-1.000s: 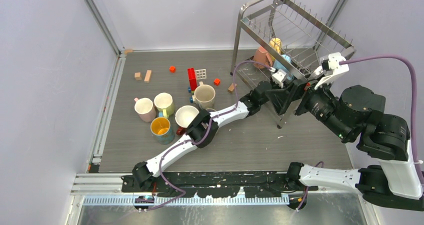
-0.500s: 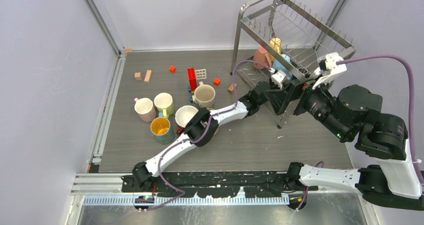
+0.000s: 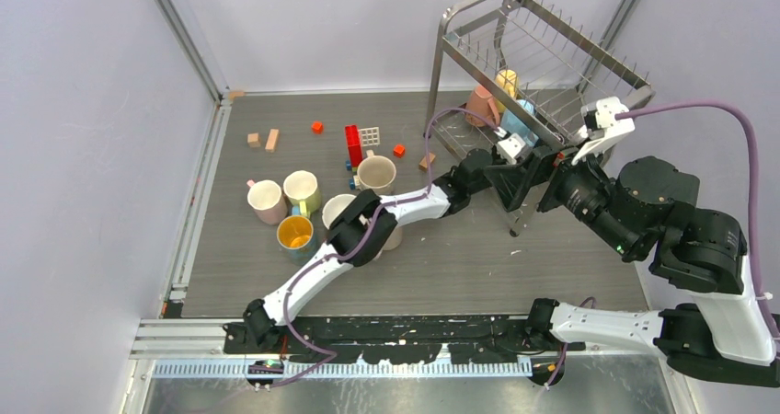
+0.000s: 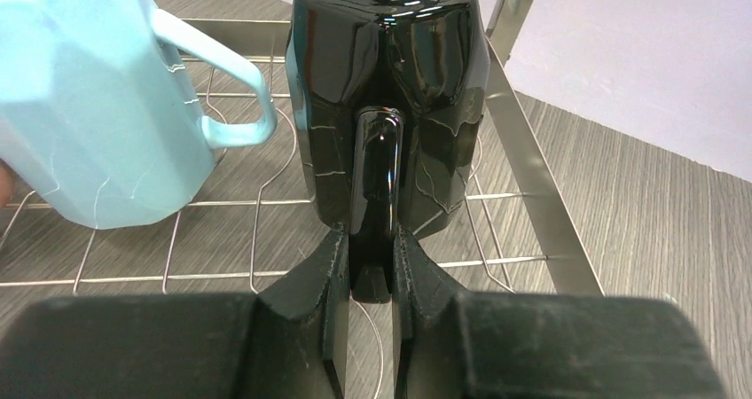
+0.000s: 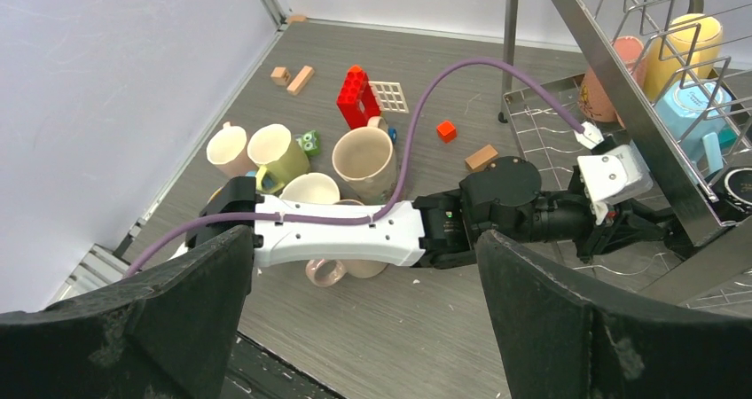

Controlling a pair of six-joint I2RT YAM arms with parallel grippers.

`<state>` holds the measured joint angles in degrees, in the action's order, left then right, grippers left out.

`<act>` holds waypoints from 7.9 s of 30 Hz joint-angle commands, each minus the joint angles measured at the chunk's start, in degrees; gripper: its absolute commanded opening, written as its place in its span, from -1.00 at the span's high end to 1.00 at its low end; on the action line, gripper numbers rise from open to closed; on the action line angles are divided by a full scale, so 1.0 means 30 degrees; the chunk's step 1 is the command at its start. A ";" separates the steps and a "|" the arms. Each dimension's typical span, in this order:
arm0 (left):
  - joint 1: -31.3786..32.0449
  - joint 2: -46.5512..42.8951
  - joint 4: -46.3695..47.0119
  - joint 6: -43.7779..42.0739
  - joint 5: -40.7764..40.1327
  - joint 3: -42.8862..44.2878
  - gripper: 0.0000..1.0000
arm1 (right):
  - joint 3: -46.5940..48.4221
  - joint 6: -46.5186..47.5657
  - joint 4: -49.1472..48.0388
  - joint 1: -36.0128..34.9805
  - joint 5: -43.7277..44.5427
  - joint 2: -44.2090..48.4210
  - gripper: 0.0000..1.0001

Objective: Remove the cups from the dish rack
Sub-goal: Move the cup to the dish rack, then unload the cup from the dish rack, then place the cup at the center of the board.

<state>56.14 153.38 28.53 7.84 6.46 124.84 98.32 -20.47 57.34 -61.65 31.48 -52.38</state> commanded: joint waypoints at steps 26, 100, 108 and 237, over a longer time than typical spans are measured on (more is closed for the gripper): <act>0.0066 -0.6786 0.5447 -0.2204 -0.0808 -0.9652 0.16 | -0.0769 -0.0289 -0.1289 -0.0003 0.0399 0.0054 -1.00; -0.0930 -0.1649 -1.0838 -0.3875 0.4047 0.2289 1.00 | -0.1046 -0.0103 -0.1155 -0.0001 0.0491 0.0000 -1.00; -0.0974 -0.5211 -0.4014 -0.2052 0.3057 -0.3993 1.00 | -0.1046 -0.0135 -0.1330 -0.0011 0.0360 -0.0169 -1.00; -1.1125 -3.2462 0.1489 2.6208 0.9221 -2.0578 1.00 | -0.2639 -1.0254 -1.9040 0.6239 -1.2516 -0.7420 -0.10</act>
<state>23.11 56.66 21.78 85.12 33.63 62.41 87.11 -47.42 5.69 -43.35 -2.04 -73.67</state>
